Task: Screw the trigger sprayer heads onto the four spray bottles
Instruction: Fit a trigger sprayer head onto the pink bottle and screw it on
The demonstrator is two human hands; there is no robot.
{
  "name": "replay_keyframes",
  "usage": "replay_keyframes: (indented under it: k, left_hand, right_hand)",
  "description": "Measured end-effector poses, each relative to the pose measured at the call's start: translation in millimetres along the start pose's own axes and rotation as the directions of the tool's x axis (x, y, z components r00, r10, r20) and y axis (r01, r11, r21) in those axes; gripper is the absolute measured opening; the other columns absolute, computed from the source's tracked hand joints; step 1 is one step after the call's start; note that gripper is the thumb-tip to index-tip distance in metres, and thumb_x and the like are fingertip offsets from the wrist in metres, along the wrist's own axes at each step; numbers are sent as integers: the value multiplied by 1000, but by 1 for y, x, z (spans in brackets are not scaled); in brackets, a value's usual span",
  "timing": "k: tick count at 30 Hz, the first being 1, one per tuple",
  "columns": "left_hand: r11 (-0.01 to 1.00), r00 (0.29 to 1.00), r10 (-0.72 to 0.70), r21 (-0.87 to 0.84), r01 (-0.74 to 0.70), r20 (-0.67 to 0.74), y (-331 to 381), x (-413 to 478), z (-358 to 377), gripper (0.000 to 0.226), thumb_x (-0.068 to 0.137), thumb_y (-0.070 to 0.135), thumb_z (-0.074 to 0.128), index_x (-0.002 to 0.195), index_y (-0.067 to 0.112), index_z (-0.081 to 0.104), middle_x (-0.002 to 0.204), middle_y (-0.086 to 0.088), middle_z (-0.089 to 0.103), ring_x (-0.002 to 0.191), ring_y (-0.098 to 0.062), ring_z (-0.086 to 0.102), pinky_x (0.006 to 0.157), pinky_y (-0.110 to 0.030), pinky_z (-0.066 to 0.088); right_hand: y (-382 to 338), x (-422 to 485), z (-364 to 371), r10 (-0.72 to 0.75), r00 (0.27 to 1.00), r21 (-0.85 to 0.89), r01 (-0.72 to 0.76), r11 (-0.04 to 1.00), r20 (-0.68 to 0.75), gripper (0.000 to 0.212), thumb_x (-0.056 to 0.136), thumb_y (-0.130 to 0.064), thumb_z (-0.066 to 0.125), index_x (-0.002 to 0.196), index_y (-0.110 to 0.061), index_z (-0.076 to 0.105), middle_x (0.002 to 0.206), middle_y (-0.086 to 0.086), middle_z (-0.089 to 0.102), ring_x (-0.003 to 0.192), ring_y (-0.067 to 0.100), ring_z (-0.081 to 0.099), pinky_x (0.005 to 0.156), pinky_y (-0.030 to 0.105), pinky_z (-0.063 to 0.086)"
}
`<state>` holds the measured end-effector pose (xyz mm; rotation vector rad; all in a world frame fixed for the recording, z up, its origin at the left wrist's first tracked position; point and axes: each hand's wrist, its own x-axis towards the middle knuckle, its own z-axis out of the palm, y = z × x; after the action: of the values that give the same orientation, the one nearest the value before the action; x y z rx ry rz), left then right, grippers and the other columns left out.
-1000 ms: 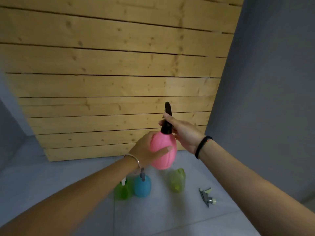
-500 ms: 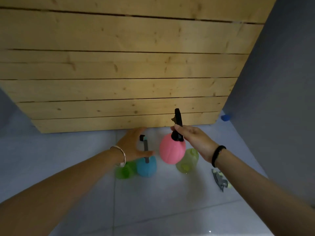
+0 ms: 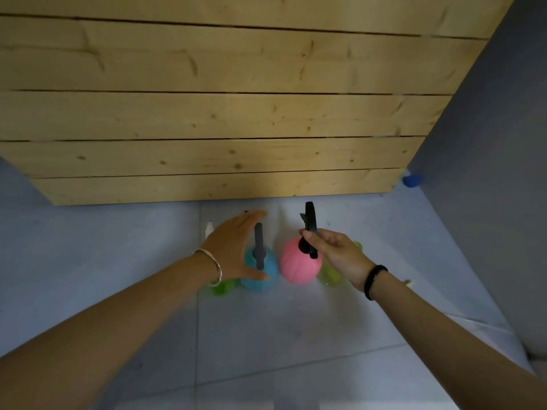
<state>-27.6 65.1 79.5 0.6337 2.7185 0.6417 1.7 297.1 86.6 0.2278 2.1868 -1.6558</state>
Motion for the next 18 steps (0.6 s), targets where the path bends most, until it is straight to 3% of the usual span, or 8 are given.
replay_keyframes:
  k: [7, 11, 14, 18]
  left_hand:
    - [996, 999, -7, -87, 4, -36, -4, 1, 5, 110, 58, 49, 83, 145, 24, 21, 150, 2, 32, 136, -18, 34, 112, -34, 31]
    - [994, 999, -1, -107, -3, -44, -5, 1, 6, 109, 58, 48, 83, 145, 25, 22, 149, 3, 33, 133, -17, 37, 110, -34, 34]
    - [992, 999, -5, -125, 0, -40, -5, 0, 7, 109, 59, 47, 84, 145, 26, 21, 150, 4, 31, 134, -17, 36, 109, -33, 33]
    - [992, 999, -1, -128, -5, -41, -6, 0, 7, 109, 60, 46, 83, 146, 25, 20, 151, 3, 30, 135, -18, 35, 109, -31, 31]
  right_hand:
    - [13, 8, 6, 11, 1000, 17, -11, 1000, 5, 43, 93, -29, 53, 111, 9, 60, 116, 32, 59, 92, 21, 54, 63, 0, 42]
    - [18, 8, 8, 24, 1000, 31, -24, 999, 1, 36, 92, -27, 55, 110, 2, 64, 104, 22, 68, 87, 24, 62, 64, 1, 45]
    - [20, 5, 10, 40, 999, 68, -42, 997, 23, 28, 91, -25, 57, 110, -7, 66, 90, 1, 67, 82, 9, 62, 65, 2, 45]
    - [19, 6, 10, 35, 999, 69, -35, 997, 2, 21, 91, -28, 56, 101, -12, 67, 85, -5, 67, 73, -5, 62, 65, 1, 44]
